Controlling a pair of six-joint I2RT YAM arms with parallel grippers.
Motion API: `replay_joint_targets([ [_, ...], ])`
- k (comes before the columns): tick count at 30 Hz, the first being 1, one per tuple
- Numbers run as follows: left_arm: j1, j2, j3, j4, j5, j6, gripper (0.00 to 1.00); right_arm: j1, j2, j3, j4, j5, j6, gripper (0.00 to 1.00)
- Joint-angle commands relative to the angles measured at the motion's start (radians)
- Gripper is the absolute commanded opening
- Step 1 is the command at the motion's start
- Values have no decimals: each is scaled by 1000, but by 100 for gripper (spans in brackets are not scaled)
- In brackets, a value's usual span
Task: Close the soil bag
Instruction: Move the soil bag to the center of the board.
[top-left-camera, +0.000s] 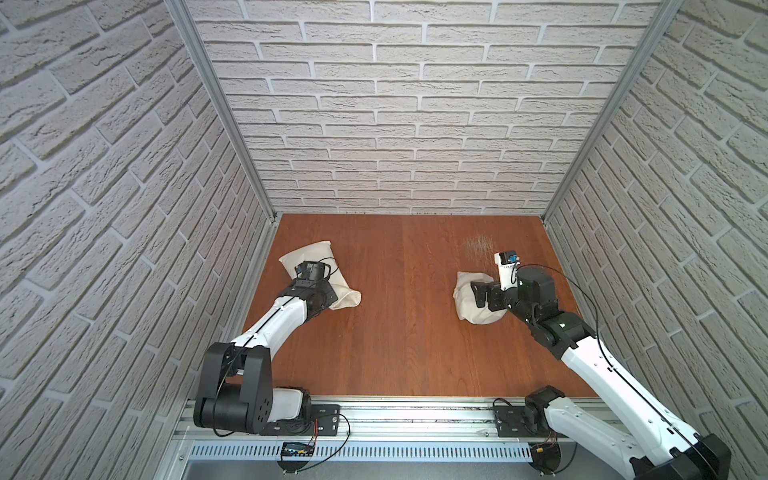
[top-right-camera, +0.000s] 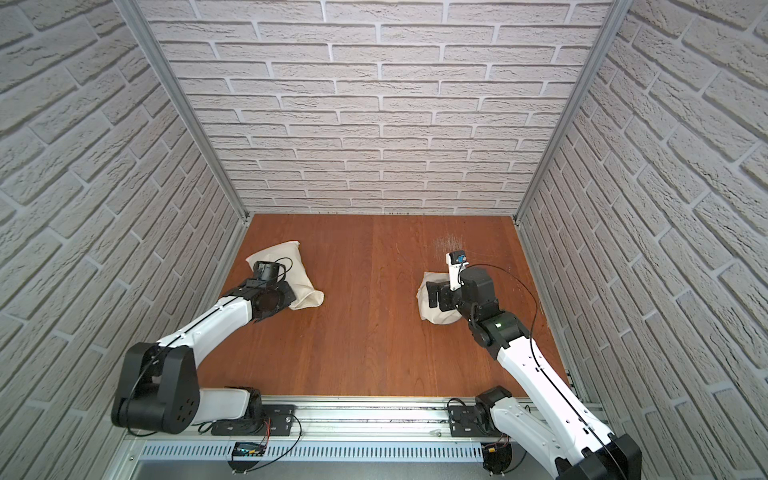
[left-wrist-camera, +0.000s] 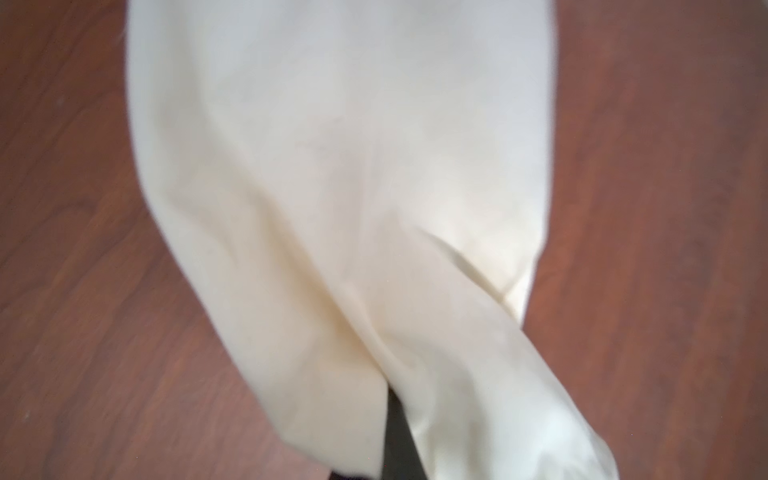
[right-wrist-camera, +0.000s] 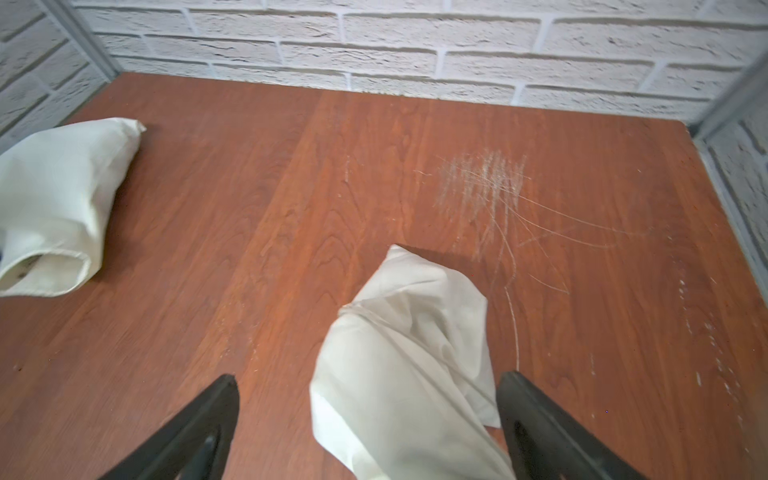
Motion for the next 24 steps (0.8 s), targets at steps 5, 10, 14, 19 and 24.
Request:
replay_joint_targets([
  [5,-183,61,308,-134,-9,149,0,121,24,60,71,-95,-96,100],
  [10,-277,190,554,-214,95,249,0,125,86,89,117,-197,-161,100],
  [14,-346,274,698,-255,167,301,0,125,172,165,70,-251,-292,100],
  [19,-419,311,779,-279,235,332,0,124,241,174,188,-248,-470,99],
  [24,-431,277,764,-275,262,339,0,122,411,258,257,-284,-559,99],
])
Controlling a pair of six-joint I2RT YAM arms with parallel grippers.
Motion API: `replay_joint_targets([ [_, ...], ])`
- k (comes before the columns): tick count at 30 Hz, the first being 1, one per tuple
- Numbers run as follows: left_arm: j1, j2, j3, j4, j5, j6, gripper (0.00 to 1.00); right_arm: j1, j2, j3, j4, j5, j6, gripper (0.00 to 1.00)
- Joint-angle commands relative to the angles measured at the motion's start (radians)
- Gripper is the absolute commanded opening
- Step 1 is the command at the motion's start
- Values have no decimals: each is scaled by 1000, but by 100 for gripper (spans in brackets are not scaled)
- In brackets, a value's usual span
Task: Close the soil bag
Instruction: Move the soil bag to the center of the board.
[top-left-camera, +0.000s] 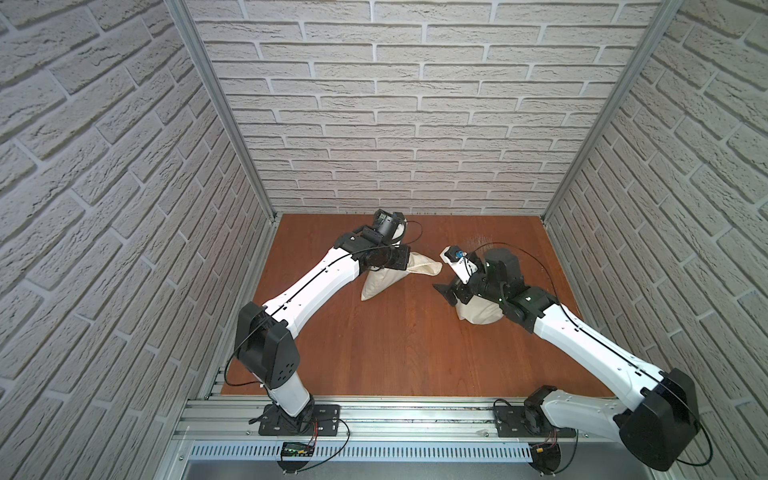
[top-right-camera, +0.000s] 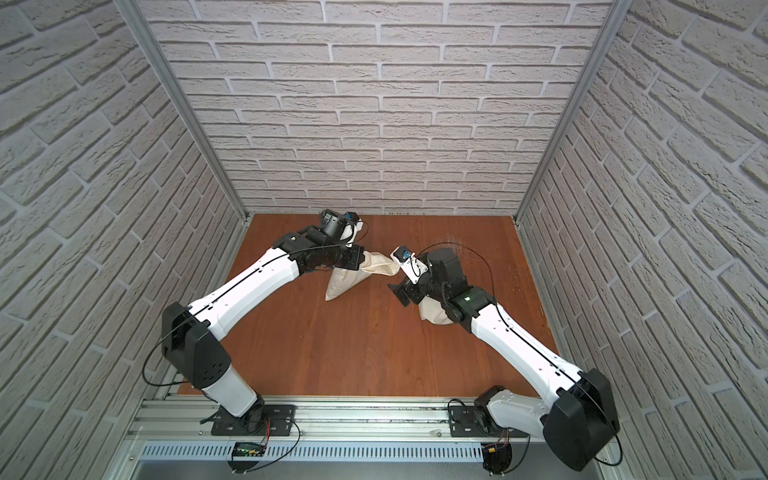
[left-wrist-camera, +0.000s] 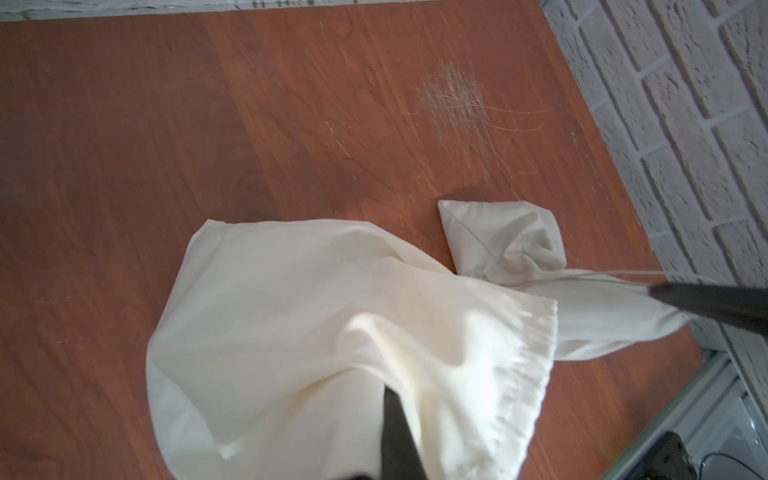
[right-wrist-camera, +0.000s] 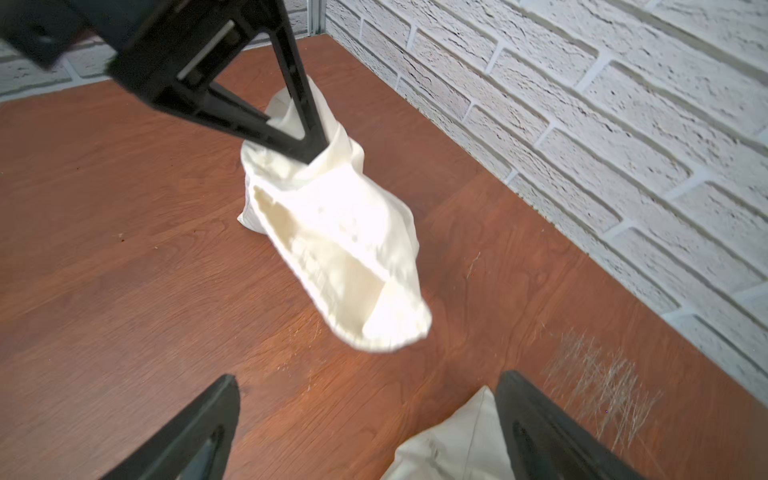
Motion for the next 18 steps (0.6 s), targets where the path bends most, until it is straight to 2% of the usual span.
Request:
replay_joint_targets([
  [1,2,-49,11,17,41,30,0,2,99,65,127,-45,-108,99],
  [5,3,-79,-1,16,53,33,0,3,216,122,150,-111,-134,99],
  [6,3,-84,0,16,48,35,0,1,233,137,139,-134,-143,94],
  [7,7,-87,1,17,44,36,0,-2,245,158,118,-163,-145,85],
  [8,15,-90,3,21,43,37,0,-15,256,181,87,-194,-142,71],
  [10,43,-92,6,31,53,32,0,-54,269,264,3,-271,-100,39],
  [12,87,-94,6,61,62,21,0,-104,267,341,-59,-305,-41,11],
  [14,128,-85,22,89,64,6,4,-123,251,392,-111,-284,-10,4],
  [16,159,-59,78,92,78,9,8,-126,241,454,-165,-232,27,3],
  [18,172,-12,163,73,79,19,19,-125,239,513,-214,-193,81,3],
])
